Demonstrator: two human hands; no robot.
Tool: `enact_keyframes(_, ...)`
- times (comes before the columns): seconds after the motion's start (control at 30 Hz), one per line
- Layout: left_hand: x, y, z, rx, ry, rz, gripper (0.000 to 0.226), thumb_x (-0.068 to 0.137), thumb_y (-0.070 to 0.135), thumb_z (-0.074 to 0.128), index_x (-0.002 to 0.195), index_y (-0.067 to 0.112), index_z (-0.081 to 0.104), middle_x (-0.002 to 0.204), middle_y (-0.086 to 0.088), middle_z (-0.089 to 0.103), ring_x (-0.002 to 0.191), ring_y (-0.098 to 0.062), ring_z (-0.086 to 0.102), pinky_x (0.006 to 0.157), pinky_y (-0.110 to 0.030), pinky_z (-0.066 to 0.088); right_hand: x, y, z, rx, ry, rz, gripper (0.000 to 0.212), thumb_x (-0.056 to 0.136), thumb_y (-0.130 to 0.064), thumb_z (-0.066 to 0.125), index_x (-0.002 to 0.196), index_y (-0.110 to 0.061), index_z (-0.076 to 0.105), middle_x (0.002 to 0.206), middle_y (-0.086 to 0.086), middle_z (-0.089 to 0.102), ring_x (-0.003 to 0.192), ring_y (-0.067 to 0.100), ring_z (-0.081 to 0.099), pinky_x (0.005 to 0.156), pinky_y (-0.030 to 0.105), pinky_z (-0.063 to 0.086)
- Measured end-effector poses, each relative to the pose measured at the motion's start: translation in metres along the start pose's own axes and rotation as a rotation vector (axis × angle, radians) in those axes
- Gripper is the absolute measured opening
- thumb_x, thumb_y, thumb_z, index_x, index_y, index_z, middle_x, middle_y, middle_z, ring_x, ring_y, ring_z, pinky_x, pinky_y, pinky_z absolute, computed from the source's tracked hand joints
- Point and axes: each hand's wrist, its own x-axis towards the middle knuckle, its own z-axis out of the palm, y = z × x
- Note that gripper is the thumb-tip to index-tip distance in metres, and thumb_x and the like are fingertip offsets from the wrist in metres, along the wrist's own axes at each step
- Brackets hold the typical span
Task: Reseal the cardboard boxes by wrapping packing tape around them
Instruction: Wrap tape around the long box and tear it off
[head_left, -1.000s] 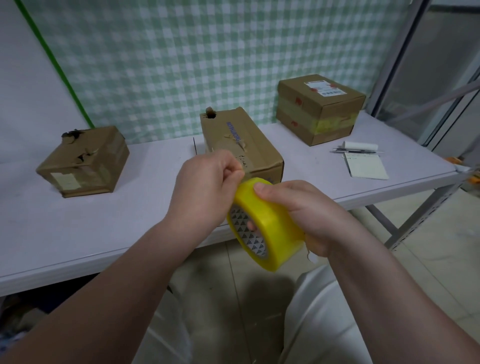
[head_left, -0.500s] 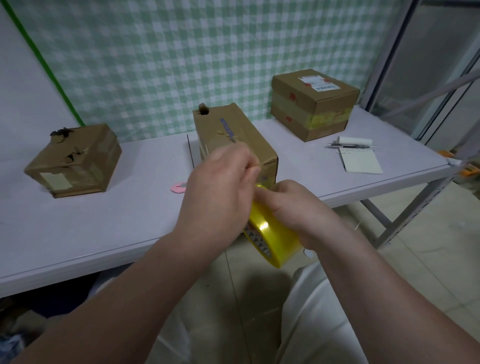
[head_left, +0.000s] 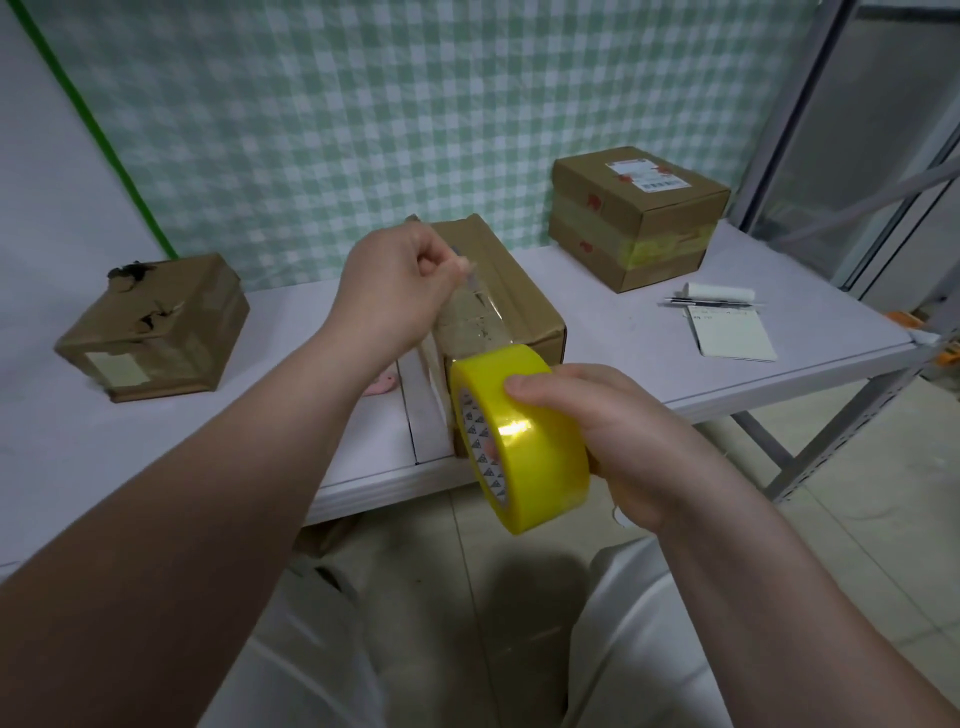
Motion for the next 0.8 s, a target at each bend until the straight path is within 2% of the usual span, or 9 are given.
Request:
enact_keyframes(0.13,0.009,-0.01,0.007,0.007,-0.054,0.001,0.027,0.09,0.024,0.061,0.065,0.025,0.053,0.059,0.005,0.045,0.055,-0.007,0.041,0.057,-0.022,0.036,0.0,0.001,0.002,-0.006,0.094,-0.034,0.021,0.09,-0.031,0.06,0.074,-0.017,0.064,0.059,-0.006,0.069,0.052,0.003,0.063,0.047,0.014,0.048)
enact_keyframes(0.23,0.013,-0.014,0.01,0.056,-0.051,0.035,0.024,0.09,0.023,0.061,0.067,0.022,0.054,0.06,0.007,0.047,0.055,-0.004,0.042,0.056,-0.017,0.034,0.004,0.003,0.004,-0.07,0.183,-0.035,0.027,0.09,-0.04,0.059,0.074,-0.018,0.063,0.079,0.007,0.073,0.066,0.014,0.065,0.064,0.027,0.051)
enact_keyframes(0.3,0.014,-0.016,0.012,0.103,-0.039,0.061,0.024,0.09,0.024,0.062,0.068,0.022,0.053,0.06,0.009,0.047,0.054,-0.003,0.042,0.054,-0.014,0.032,0.006,0.002,0.007,-0.092,0.19,-0.021,0.03,0.091,-0.042,0.057,0.076,-0.016,0.063,0.077,0.006,0.074,0.065,0.014,0.067,0.063,0.029,0.054)
enact_keyframes(0.43,0.017,-0.026,0.016,0.135,-0.029,0.075,0.027,0.09,0.025,0.061,0.065,0.026,0.051,0.061,0.01,0.049,0.056,-0.003,0.045,0.053,-0.011,0.034,0.013,-0.003,0.011,-0.165,0.253,-0.004,0.049,0.089,-0.045,0.058,0.094,0.003,0.06,0.101,0.026,0.066,0.09,0.04,0.067,0.079,0.049,0.054)
enact_keyframes(0.47,0.02,-0.029,0.016,0.135,-0.043,0.073,0.025,0.09,0.024,0.061,0.066,0.024,0.053,0.062,0.008,0.051,0.058,-0.004,0.047,0.055,-0.013,0.038,0.015,-0.005,0.013,-0.171,0.255,-0.007,0.048,0.089,-0.046,0.058,0.094,0.001,0.062,0.099,0.024,0.067,0.09,0.04,0.067,0.078,0.048,0.054)
enact_keyframes(0.53,0.027,-0.035,0.015,0.115,-0.088,0.058,0.021,0.09,0.024,0.062,0.069,0.02,0.056,0.067,0.001,0.056,0.064,-0.013,0.052,0.064,-0.028,0.047,0.016,-0.007,0.017,-0.172,0.258,-0.019,0.045,0.089,-0.049,0.057,0.088,-0.005,0.066,0.087,0.015,0.071,0.081,0.031,0.069,0.08,0.046,0.055)
enact_keyframes(0.6,0.033,-0.039,0.015,0.086,-0.135,0.035,0.022,0.089,0.023,0.062,0.069,0.021,0.056,0.068,0.0,0.056,0.065,-0.015,0.052,0.067,-0.037,0.049,0.017,-0.008,0.02,-0.175,0.279,-0.032,0.052,0.087,-0.051,0.057,0.092,0.0,0.065,0.091,0.018,0.07,0.085,0.034,0.067,0.084,0.049,0.053)
enact_keyframes(0.7,0.037,-0.042,0.018,0.097,-0.171,0.033,0.023,0.09,0.024,0.062,0.068,0.023,0.054,0.063,0.005,0.052,0.061,-0.01,0.048,0.062,-0.03,0.043,0.019,-0.009,0.024,-0.137,0.288,-0.02,0.06,0.086,-0.054,0.058,0.099,0.005,0.061,0.101,0.025,0.065,0.095,0.041,0.062,0.086,0.057,0.05)
enact_keyframes(0.8,0.039,-0.045,0.021,0.14,-0.177,0.057,0.021,0.09,0.026,0.061,0.07,0.021,0.056,0.063,0.006,0.051,0.06,-0.008,0.046,0.058,-0.024,0.038,0.021,-0.007,0.023,-0.063,0.282,0.015,0.047,0.084,-0.052,0.061,0.089,-0.005,0.063,0.1,0.022,0.067,0.096,0.04,0.064,0.088,0.057,0.051)
